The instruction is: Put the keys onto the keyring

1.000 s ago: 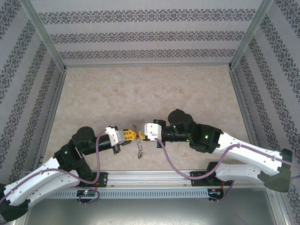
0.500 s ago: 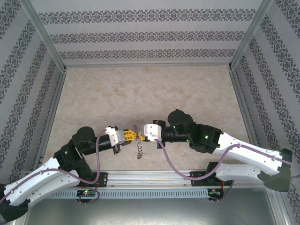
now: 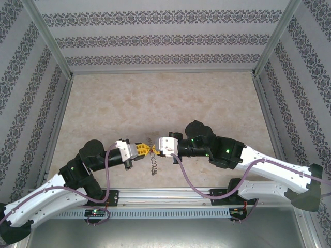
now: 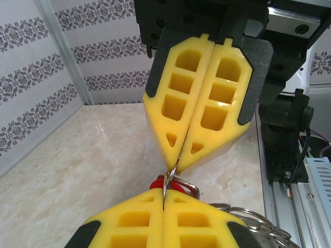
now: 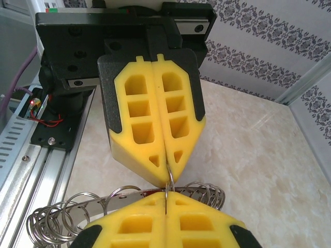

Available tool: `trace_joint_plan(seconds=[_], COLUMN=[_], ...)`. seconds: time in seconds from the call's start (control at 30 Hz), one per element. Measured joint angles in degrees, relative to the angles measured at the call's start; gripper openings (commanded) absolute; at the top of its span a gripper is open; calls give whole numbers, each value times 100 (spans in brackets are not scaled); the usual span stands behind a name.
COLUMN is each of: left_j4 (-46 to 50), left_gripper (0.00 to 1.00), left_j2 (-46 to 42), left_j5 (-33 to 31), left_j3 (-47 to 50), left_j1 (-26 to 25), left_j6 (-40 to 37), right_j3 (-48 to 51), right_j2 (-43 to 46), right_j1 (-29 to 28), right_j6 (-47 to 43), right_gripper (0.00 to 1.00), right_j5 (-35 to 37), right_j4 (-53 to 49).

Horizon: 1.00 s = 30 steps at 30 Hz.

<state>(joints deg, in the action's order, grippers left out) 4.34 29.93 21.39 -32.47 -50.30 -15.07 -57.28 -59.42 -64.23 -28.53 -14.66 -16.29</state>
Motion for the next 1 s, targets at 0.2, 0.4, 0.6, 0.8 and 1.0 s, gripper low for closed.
trace_joint_plan(seconds=[0.2,0.4,0.6,0.8,1.0], left_j4=[0,0,7,48,57], left_gripper=[0,0,0,0,0], left_j2=[-44,-44,-83,-96,-96], left_j5=[0,0,-2,-4,-7], left_j3=[0,0,0,0,0], left_j1=[0,0,0,0,0], left_j6=[2,0,0,0,0], right_j3=[2,2,66,162,258], right_j2=[2,2,11,15,46], right_j1=[-15,-15,-13,0,85], right_j6=[-2,-22,-22,-22,-20], right_gripper=[0,0,0,0,0], right_j5=[0,0,28,44,42], right_j4=[52,50,74,144,201])
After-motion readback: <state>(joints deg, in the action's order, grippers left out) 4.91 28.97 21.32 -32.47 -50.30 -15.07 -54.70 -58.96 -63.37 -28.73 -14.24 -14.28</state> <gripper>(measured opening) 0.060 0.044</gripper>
